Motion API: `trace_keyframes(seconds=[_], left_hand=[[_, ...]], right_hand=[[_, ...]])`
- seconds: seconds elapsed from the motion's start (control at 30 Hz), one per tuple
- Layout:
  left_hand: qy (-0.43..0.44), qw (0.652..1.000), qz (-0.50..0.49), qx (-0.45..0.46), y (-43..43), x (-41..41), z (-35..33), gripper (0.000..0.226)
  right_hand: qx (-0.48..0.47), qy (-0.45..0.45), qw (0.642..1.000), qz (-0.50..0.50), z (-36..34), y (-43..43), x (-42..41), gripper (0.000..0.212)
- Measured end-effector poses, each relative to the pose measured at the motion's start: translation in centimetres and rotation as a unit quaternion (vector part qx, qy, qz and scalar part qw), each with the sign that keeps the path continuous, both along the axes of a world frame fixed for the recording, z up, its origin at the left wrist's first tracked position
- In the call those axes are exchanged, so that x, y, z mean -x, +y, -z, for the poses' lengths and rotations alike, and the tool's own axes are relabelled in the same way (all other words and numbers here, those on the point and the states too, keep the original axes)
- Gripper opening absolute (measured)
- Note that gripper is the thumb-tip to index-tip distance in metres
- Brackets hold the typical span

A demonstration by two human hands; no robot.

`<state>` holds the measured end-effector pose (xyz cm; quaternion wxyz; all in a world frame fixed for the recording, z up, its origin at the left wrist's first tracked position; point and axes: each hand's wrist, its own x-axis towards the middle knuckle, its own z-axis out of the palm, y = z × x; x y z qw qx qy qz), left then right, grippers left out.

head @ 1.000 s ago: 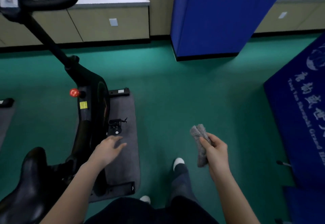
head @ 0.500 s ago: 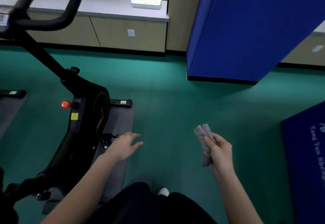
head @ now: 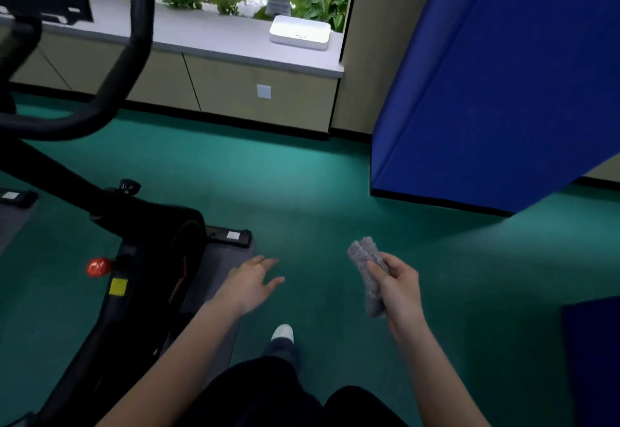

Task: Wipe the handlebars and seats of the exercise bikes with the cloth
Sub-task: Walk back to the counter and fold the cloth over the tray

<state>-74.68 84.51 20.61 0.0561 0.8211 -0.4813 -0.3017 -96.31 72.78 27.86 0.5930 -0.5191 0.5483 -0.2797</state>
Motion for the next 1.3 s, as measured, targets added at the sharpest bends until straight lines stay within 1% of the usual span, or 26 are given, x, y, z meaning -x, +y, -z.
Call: trace_keyframes(seconds=[0.13,0.27,0.47,0.6,0.73,0.9,1.1,1.3], left_hand=[[-0.018,0.999,-0.018,0.029,-6.2,-4.0,-0.5,0.053],[0.015,0.996,-0.079,0.039,-10.5,-6.5,-0.4,0.051],[0.004,0.998,-0.061,0.002,-17.4,-10.4,0.3,0.052],[-0.008,0.997,-0.079,-0.018,-22.9,-12.8,0.3,0.052],[0.005,0.991,-0.132,-0.010,-28.3,-13.6,-0.1,0.052],[0.012,0.985,-0.172,0.007,-34.5,-14.0,-0.1,0.050],[0.005,0.982,-0.190,0.021,-40.0,-16.8,-0.5,0.052],[0.014,0.982,-0.189,0.009,-44.3,-21.2,0.1,0.053]], right_hand=[[0.000,-0.002,1.000,-0.005,-0.5,-5.1,-4.7,0.017],[-0.011,0.000,1.000,-0.006,-0.6,-9.2,-7.8,0.017],[-0.019,0.001,0.999,-0.033,0.1,-17.6,-12.6,0.012],[-0.035,-0.008,0.997,-0.064,0.9,-24.1,-15.8,0.013],[-0.038,-0.004,0.996,-0.086,0.9,-31.1,-17.9,0.015],[-0.038,0.006,0.994,-0.104,0.9,-38.9,-19.4,0.014],[-0.043,0.022,0.994,-0.095,1.2,-46.0,-21.6,0.012],[-0.033,0.037,0.993,-0.108,1.7,-51.3,-25.8,0.012]])
